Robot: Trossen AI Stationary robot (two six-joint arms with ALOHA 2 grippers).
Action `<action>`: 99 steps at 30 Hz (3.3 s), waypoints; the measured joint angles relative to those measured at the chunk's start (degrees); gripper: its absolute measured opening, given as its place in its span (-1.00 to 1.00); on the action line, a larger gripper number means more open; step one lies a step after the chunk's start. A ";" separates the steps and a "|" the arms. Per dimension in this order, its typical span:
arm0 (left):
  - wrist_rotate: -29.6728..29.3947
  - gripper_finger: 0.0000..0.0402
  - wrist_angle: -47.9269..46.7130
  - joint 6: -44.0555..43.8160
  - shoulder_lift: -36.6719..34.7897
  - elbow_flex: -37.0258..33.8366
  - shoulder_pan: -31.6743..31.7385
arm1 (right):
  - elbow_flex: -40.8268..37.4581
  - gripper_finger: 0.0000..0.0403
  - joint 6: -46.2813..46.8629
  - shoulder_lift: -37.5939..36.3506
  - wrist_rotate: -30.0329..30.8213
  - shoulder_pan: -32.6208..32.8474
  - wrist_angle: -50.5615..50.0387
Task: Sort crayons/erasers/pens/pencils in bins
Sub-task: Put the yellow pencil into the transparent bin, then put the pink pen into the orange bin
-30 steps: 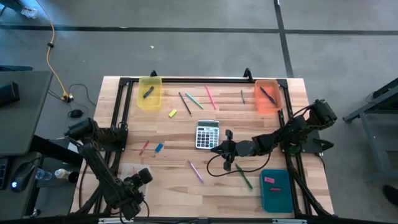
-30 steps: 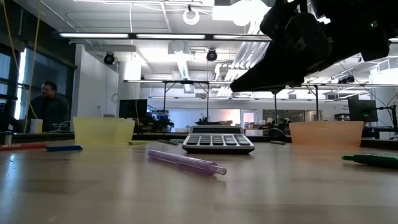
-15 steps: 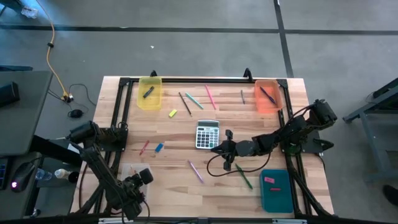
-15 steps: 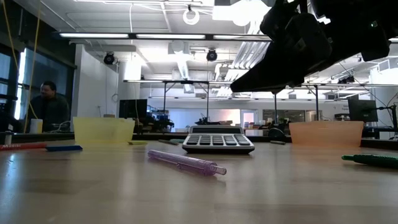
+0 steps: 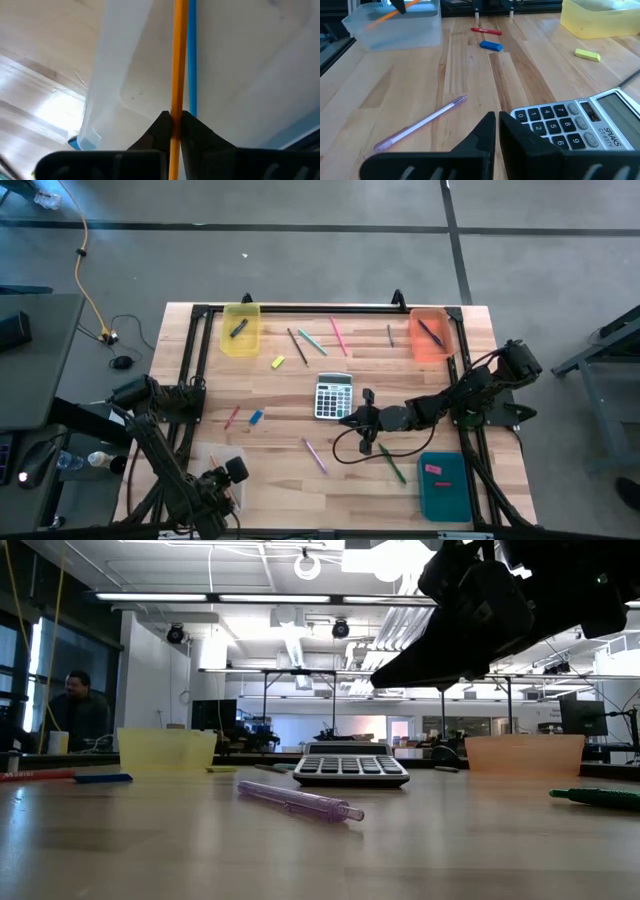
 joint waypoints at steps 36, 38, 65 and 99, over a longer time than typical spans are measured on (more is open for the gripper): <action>-0.31 -0.97 9.33 -21.15 -1.21 -6.32 0.07 | -0.01 -0.92 0.08 0.00 0.00 0.11 0.00; -0.78 -0.96 13.08 -23.75 -3.61 -9.31 0.08 | -0.02 -0.92 0.09 0.00 0.00 0.21 0.00; -35.37 -1.00 103.41 -8.75 -33.94 -51.58 20.55 | 1.38 -0.92 4.61 -0.42 2.04 1.04 -2.03; -33.39 -1.00 137.45 0.78 -33.92 -66.58 28.65 | 52.20 0.05 33.71 32.62 3.97 10.80 -59.69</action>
